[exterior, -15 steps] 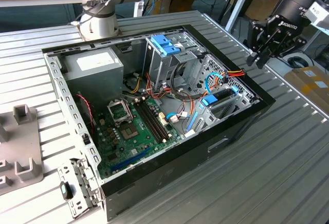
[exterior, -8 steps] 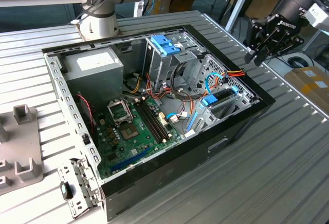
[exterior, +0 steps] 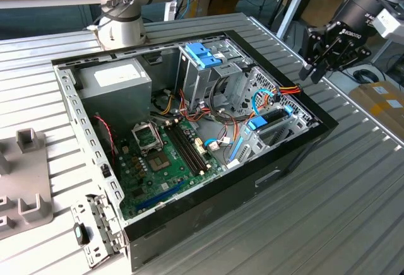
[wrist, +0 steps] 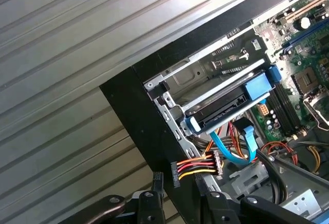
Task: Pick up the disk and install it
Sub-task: 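Insert the first disk wire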
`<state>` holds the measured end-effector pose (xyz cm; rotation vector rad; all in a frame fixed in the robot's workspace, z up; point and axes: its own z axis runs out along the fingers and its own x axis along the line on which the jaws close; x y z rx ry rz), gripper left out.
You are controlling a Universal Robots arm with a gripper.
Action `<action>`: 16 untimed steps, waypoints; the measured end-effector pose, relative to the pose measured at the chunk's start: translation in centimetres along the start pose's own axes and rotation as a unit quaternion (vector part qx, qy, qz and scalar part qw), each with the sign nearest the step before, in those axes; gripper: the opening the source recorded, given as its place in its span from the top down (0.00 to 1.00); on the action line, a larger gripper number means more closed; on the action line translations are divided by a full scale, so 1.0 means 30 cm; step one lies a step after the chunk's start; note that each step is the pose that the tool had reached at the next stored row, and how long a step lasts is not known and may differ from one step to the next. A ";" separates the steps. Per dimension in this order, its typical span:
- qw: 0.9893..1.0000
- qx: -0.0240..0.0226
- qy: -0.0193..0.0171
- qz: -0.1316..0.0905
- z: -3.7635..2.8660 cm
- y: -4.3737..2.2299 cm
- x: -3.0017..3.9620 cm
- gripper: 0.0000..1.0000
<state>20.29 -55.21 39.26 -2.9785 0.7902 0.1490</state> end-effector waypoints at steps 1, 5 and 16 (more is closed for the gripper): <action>1.000 0.000 0.000 -0.003 0.003 0.000 0.000 0.64; 1.000 -0.002 0.000 -0.016 0.012 -0.002 0.005 0.64; 1.000 -0.003 -0.001 -0.028 0.019 -0.006 0.014 0.64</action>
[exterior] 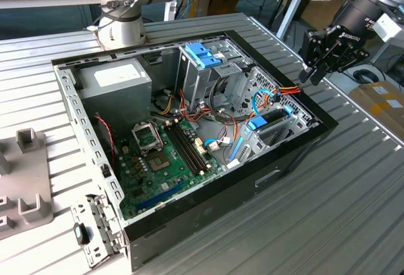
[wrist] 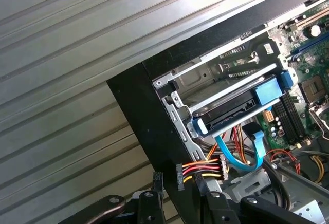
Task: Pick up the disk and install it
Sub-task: 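Insert the first disk wire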
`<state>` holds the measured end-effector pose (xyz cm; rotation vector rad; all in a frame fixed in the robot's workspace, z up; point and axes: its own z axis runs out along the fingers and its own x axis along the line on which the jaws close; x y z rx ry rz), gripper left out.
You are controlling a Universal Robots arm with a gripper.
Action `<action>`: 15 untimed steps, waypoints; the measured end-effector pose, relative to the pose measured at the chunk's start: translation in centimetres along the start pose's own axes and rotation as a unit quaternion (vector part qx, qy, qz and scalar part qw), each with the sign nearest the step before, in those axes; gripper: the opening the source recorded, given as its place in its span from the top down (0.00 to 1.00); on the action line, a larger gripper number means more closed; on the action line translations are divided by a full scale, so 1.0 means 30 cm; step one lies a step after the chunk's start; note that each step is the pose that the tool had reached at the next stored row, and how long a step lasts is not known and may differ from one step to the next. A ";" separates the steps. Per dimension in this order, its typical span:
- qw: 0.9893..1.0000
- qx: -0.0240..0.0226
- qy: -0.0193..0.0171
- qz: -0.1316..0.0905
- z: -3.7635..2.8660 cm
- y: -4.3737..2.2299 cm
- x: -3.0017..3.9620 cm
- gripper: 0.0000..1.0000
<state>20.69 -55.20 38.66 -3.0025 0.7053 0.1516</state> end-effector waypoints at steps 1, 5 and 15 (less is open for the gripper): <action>1.000 0.000 0.000 0.000 0.001 0.000 0.000 0.64; 1.000 0.000 0.000 -0.001 0.006 -0.004 0.000 0.64; 1.000 0.000 0.000 -0.001 0.022 -0.017 -0.005 0.64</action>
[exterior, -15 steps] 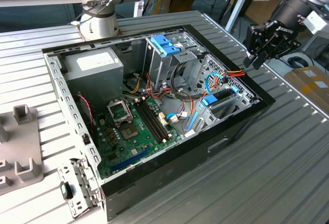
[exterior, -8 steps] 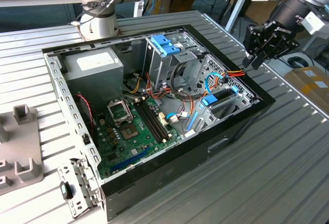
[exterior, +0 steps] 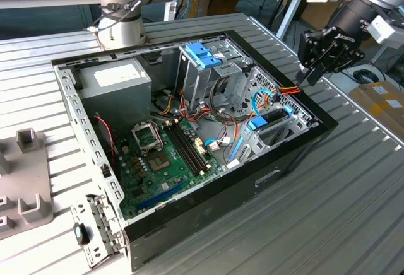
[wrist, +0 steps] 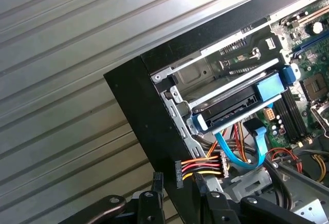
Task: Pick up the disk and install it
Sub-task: 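Insert the first disk wire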
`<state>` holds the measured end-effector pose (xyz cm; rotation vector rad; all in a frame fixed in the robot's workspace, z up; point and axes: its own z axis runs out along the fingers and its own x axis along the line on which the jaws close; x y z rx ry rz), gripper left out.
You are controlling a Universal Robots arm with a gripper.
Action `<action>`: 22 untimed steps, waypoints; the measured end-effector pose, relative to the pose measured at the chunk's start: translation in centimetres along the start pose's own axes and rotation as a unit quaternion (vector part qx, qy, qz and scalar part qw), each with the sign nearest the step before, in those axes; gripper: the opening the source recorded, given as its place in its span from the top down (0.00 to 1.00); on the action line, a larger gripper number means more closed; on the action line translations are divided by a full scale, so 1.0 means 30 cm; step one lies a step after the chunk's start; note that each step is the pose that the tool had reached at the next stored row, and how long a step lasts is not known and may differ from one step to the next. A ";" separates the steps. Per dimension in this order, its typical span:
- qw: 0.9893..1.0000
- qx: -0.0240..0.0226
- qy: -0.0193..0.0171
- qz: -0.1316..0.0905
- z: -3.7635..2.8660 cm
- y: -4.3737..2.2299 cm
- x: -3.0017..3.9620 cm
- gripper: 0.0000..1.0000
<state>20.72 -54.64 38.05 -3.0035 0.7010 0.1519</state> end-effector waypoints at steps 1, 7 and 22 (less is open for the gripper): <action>1.000 0.000 0.000 0.000 0.001 0.000 0.000 0.64; 1.000 0.000 0.000 0.000 0.022 0.001 0.003 0.64; 1.000 -0.001 0.000 -0.003 0.051 0.010 0.007 0.64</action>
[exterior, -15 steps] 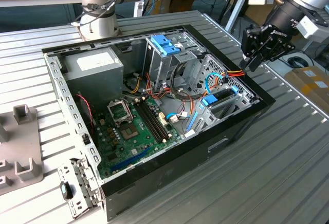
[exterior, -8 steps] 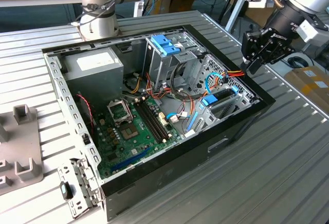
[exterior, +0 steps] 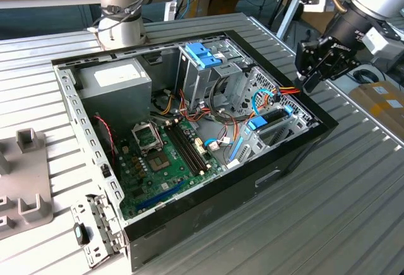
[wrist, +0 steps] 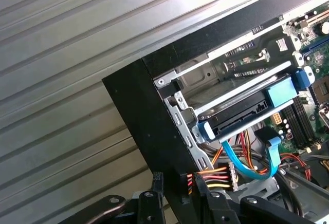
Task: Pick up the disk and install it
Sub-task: 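Insert the first disk wire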
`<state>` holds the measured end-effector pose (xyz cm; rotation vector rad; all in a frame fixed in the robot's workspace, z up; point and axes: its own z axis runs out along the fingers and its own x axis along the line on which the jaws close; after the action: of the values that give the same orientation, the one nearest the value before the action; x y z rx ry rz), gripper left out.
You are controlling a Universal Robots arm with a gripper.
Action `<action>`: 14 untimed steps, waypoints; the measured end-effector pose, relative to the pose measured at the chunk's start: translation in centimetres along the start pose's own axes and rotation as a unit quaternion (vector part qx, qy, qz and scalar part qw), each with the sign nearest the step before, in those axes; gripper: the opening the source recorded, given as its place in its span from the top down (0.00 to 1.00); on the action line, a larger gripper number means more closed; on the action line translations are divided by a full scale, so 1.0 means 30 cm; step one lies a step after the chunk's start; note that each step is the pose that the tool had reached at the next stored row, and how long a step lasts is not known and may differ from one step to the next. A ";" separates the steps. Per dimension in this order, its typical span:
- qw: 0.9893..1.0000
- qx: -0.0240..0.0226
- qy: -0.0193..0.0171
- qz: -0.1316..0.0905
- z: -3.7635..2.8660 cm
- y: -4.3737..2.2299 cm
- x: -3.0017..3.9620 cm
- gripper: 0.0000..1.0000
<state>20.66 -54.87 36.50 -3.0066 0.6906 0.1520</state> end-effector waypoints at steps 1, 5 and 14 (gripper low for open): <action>1.000 0.000 0.000 -0.002 0.001 -0.008 -0.004 0.64; 1.000 -0.001 0.000 -0.007 0.011 -0.011 -0.004 0.64; 0.999 0.001 -0.003 -0.034 -0.013 0.021 0.009 0.64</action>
<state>20.66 -55.58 36.85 -3.0213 0.5854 0.1584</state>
